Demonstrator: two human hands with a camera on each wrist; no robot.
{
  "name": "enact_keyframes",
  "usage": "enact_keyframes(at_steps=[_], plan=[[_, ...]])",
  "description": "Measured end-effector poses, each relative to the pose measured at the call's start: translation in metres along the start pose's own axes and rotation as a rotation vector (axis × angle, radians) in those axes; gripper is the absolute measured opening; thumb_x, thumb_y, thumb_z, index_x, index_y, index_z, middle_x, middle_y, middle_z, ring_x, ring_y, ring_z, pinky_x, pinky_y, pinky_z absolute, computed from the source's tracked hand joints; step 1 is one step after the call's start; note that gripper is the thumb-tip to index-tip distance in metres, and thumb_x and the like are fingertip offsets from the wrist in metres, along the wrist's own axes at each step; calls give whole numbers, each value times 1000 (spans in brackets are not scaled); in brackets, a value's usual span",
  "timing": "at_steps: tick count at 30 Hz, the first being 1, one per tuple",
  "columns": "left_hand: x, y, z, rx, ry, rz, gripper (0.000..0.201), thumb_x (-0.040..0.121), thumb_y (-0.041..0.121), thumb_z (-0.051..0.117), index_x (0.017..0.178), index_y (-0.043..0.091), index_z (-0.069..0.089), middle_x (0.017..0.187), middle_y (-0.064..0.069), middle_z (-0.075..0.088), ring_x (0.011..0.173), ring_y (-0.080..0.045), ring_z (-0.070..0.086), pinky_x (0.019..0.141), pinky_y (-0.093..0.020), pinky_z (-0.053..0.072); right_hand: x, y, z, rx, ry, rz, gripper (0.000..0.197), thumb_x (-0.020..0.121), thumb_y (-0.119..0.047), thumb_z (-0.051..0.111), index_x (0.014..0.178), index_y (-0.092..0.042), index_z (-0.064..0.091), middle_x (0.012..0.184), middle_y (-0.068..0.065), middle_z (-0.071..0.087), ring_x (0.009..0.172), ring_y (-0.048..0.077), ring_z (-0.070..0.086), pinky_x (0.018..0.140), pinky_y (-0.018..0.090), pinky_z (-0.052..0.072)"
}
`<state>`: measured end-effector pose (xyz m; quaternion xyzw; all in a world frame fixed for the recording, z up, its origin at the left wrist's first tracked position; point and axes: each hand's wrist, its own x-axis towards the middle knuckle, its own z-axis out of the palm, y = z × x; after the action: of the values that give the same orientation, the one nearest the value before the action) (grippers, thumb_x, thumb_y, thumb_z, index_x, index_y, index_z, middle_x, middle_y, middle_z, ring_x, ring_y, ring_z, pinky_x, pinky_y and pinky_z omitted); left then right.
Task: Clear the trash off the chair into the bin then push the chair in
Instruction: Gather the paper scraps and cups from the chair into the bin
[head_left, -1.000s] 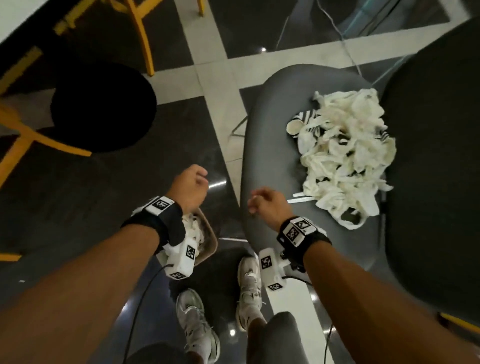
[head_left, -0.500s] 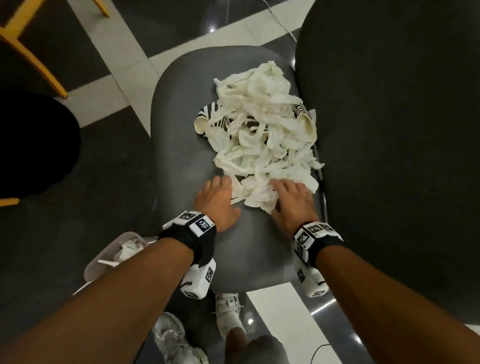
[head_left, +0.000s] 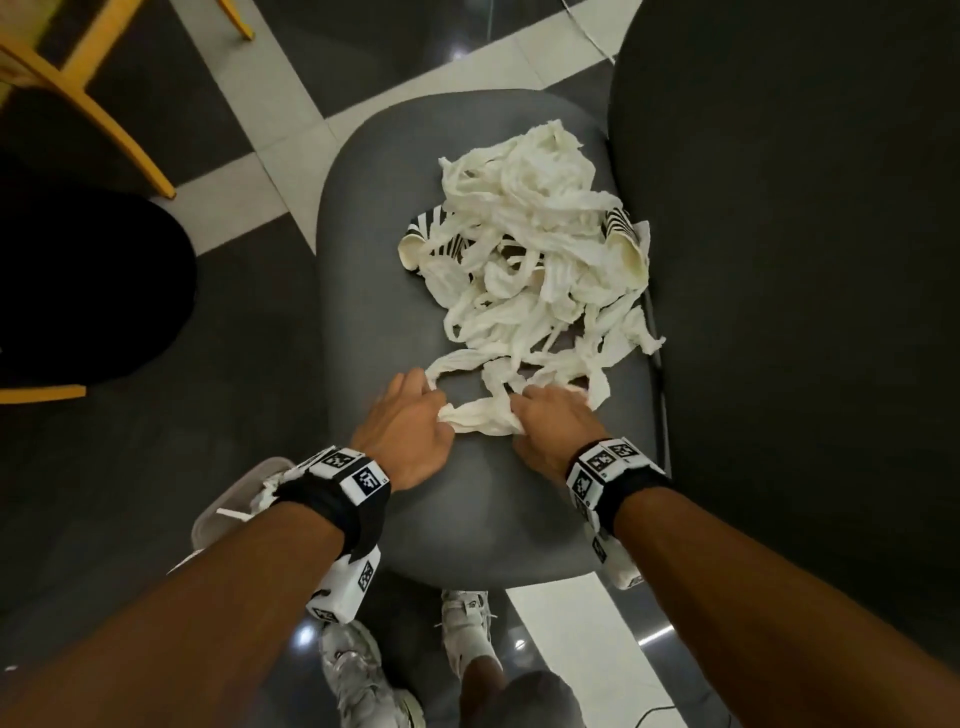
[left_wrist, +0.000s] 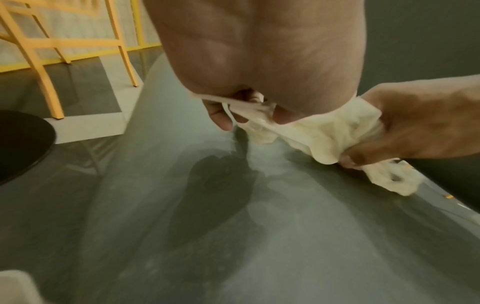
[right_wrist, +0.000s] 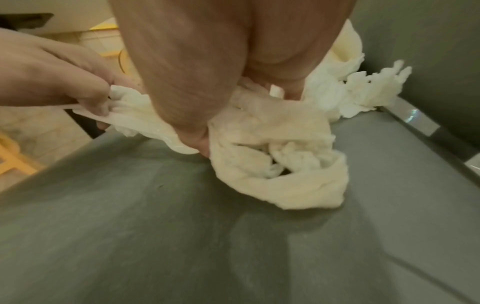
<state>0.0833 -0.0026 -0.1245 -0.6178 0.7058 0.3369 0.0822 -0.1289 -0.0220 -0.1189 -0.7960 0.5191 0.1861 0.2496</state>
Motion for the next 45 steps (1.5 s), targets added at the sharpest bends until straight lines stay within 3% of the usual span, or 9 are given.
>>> enact_keyframes(at_steps=[5,13,18,21,28,32,35,39,45], plan=[[-37,-29,-12,-32,20,-37,17,81,36,55,91,22,56,102,-1,60,92,-29,63,71,-35,48,-3,-39,2,280,-39,-100,41,83,-29,64,120,-12,55,115,4,46,99,28,59,77,29,43],[-121,-97,-20,-137,96,-218,26,88,38,55,66,25,58,78,-6,74,75,-29,70,65,-35,52,21,-144,10,297,-77,-152,96,78,-20,78,156,-19,21,137,10,40,114,31,58,98,42,51],[-166,-146,-13,-203,165,-351,13,83,35,64,88,25,72,79,4,73,75,-21,71,62,-31,52,35,-188,18,8,77,-154,30,83,4,60,111,-5,64,121,17,46,101,31,57,97,38,52],[-189,-175,-6,-418,305,-519,20,88,30,65,69,22,64,68,0,69,70,-26,68,61,-34,51,35,-231,13,54,68,-261,22,87,-4,60,108,-4,65,117,19,59,109,36,57,93,38,47],[-224,-198,19,-901,318,-389,37,67,48,75,96,27,64,93,13,67,91,-5,68,77,-26,53,27,-337,16,848,-6,-179,21,98,-16,49,112,-12,63,106,6,70,95,18,64,84,31,49],[-225,-190,23,-1028,273,-467,22,97,14,63,107,33,55,106,14,60,102,0,60,78,2,38,35,-373,26,1094,-149,-101,24,98,-19,51,119,-13,60,110,5,69,102,18,67,91,33,54],[-225,-196,39,-1105,389,-714,43,96,15,66,136,10,53,129,-10,62,125,-28,59,78,-16,38,50,-375,38,1082,-213,-76,21,97,-22,53,114,-14,63,103,5,71,100,19,69,96,42,55],[-217,-217,62,-1115,453,-804,40,96,16,64,133,4,56,130,-15,65,122,-33,61,83,-27,40,72,-382,68,994,-266,-91,14,97,-26,56,98,-15,66,98,9,72,99,27,71,96,52,55],[-190,-268,130,-990,284,-685,25,89,25,66,110,12,71,111,-10,73,105,-30,69,92,-50,56,105,-369,143,723,-250,-102,33,97,-34,60,124,-15,55,98,-2,64,93,16,66,80,25,51]])
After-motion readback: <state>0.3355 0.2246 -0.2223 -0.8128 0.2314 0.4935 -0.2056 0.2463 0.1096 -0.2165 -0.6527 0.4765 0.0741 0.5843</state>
